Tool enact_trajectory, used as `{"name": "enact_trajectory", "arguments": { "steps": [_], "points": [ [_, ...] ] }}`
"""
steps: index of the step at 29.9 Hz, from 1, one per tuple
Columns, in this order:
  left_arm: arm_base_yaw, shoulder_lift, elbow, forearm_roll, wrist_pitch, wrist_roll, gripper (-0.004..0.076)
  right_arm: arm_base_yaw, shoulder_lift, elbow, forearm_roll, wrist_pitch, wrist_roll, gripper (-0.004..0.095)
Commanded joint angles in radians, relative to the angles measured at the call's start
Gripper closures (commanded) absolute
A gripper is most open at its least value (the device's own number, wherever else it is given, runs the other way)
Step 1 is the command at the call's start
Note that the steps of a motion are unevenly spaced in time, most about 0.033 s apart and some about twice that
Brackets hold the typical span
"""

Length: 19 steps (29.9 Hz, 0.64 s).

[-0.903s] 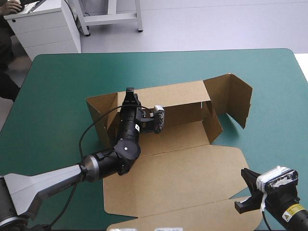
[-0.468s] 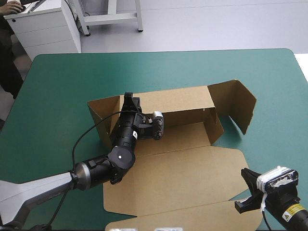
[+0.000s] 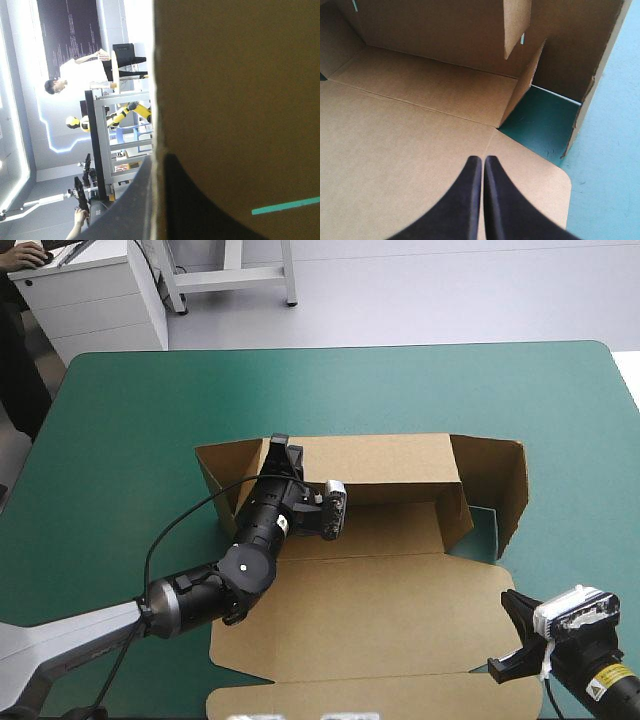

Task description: Fold the box

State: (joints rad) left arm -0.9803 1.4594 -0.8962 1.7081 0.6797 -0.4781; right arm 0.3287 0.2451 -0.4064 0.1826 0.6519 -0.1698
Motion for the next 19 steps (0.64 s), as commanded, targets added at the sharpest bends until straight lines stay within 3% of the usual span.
{"name": "enact_trajectory", "arguments": {
  "steps": [1,6,9,12,17,19],
  "points": [
    [-0.003,-0.034,-0.024,0.095,0.017,0.000,0.0734,-0.005,0.008,-0.024,0.005,-0.062,-0.003,0.0909],
    [-0.003,-0.022,-0.024,0.095,0.015,0.000,0.0734,-0.005,0.008,-0.024,0.035,-0.050,-0.003,0.0905],
    [-0.003,-0.011,-0.024,0.095,0.017,0.000,0.0734,-0.005,0.008,-0.024,0.049,-0.021,-0.003,0.0835],
    [-0.003,-0.002,-0.024,0.095,0.019,0.002,0.0734,-0.005,0.008,-0.024,0.064,0.015,-0.003,0.0650],
    [-0.003,0.005,-0.024,0.095,0.021,0.009,0.0734,-0.005,0.010,-0.048,0.063,0.029,0.120,0.0230],
    [-0.005,0.005,-0.024,0.095,0.030,0.009,0.0734,-0.005,0.010,-0.088,0.028,0.038,0.236,0.0162]
  ]
}}
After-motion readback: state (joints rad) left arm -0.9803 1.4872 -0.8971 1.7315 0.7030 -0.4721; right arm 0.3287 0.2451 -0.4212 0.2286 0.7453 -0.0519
